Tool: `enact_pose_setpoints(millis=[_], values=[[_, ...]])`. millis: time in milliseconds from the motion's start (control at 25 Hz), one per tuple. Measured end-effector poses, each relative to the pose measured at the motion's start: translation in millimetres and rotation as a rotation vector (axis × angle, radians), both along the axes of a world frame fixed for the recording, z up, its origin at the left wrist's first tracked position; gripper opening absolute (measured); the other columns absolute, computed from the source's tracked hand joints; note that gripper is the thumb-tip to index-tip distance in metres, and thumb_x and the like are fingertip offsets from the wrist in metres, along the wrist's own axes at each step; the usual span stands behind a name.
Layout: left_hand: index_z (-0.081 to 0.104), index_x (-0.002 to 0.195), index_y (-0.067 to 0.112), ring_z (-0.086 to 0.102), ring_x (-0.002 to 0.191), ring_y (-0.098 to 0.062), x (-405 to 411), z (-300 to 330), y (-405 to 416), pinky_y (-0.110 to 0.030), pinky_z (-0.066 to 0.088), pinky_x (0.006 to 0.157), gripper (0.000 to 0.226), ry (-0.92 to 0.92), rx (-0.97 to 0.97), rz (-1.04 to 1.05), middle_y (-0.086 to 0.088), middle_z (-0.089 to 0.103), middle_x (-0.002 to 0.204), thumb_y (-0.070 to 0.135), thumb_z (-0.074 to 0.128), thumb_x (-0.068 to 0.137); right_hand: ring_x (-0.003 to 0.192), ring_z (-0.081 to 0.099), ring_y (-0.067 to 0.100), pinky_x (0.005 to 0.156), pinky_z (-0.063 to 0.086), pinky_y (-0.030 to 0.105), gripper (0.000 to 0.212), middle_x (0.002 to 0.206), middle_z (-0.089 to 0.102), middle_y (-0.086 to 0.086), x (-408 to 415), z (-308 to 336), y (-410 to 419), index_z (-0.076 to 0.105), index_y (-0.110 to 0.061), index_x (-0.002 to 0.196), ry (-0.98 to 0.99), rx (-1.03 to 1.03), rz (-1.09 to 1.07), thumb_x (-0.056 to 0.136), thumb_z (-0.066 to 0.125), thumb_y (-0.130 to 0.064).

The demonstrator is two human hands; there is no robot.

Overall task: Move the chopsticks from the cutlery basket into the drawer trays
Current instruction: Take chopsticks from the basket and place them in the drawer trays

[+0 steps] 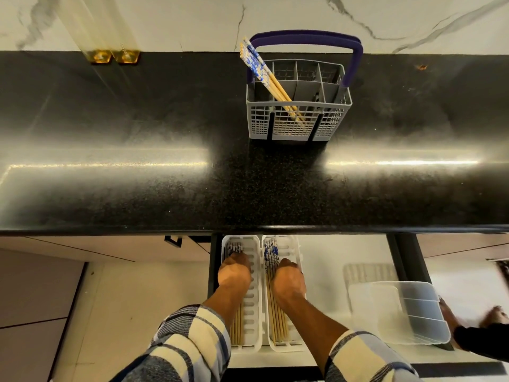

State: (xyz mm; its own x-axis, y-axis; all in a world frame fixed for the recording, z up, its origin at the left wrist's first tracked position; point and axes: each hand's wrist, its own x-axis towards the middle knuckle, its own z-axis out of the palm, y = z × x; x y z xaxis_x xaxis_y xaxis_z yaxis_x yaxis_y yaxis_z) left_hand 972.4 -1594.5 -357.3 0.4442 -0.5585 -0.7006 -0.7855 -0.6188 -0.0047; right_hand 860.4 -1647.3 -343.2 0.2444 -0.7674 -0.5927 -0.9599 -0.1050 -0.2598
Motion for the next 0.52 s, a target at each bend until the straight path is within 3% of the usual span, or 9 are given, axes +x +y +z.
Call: enact_pose_setpoints(millis=[80, 200, 240, 360, 440, 520], values=[[0.05, 0.133, 0.009, 0.059, 0.117, -0.027, 1.1, 2.0, 0.0, -0.037, 0.05, 0.1, 0.037, 0.005, -0.03, -0.021, -0.013, 0.06, 0.128, 0.022, 0.053, 0.098, 0.103, 0.068, 0.023, 0.09, 0.057, 0.03, 0.023, 0.114, 0.068, 0.012, -0.2, 1.7, 1.1, 0.06, -0.007, 0.12, -0.004, -0.027, 0.009, 0.099, 0.053, -0.012], [0.055, 0.116, 0.012, 0.064, 0.082, -0.016, 5.7, 10.0, -0.3, -0.029, 0.053, 0.072, 0.027, -0.007, -0.204, -0.032, -0.004, 0.064, 0.094, 0.029, 0.04, 0.103, 0.1, 0.067, 0.022, 0.088, 0.057, 0.03, 0.023, 0.111, 0.068, 0.009, 0.4, 3.3, 2.1, 0.06, -0.009, 0.119, -0.053, -0.072, 0.03, 0.098, 0.055, -0.015], [0.052, 0.119, 0.017, 0.063, 0.079, -0.016, 6.6, 14.5, 0.6, -0.028, 0.053, 0.069, 0.025, 0.014, -0.299, 0.014, -0.002, 0.062, 0.091, 0.033, 0.041, 0.102, 0.099, 0.067, 0.022, 0.088, 0.057, 0.031, 0.023, 0.109, 0.067, 0.008, 0.4, 5.0, 3.0, 0.061, -0.011, 0.119, -0.088, -0.081, 0.039, 0.097, 0.057, -0.017], [0.046, 0.137, 0.028, 0.067, 0.102, -0.025, 9.1, 19.3, 15.0, -0.038, 0.055, 0.089, 0.042, -0.003, -0.581, -0.053, -0.004, 0.068, 0.113, 0.037, 0.052, 0.096, 0.113, 0.061, 0.024, 0.097, 0.054, 0.037, 0.035, 0.124, 0.06, 0.004, -5.8, 6.7, 7.3, 0.054, -0.019, 0.129, -0.23, -0.199, 0.145, 0.096, 0.057, -0.031], [0.054, 0.131, 0.024, 0.069, 0.097, -0.024, 13.5, 20.5, 24.6, -0.039, 0.057, 0.083, 0.043, -0.008, -0.821, -0.132, -0.002, 0.071, 0.108, 0.033, 0.062, 0.09, 0.119, 0.055, 0.023, 0.102, 0.049, 0.036, 0.04, 0.13, 0.058, 0.001, -13.3, 9.8, 7.5, 0.052, -0.021, 0.133, -0.295, -0.335, 0.261, 0.098, 0.048, -0.04], [0.054, 0.125, 0.023, 0.069, 0.084, -0.018, 23.2, 23.9, 26.9, -0.033, 0.058, 0.073, 0.042, -0.005, -1.013, -0.206, 0.001, 0.071, 0.099, 0.031, 0.065, 0.086, 0.106, 0.058, 0.018, 0.094, 0.053, 0.033, 0.034, 0.117, 0.064, -0.001, -18.3, 19.8, 0.7, 0.058, -0.022, 0.122, -0.372, -0.476, 0.351, 0.098, 0.042, -0.04]])
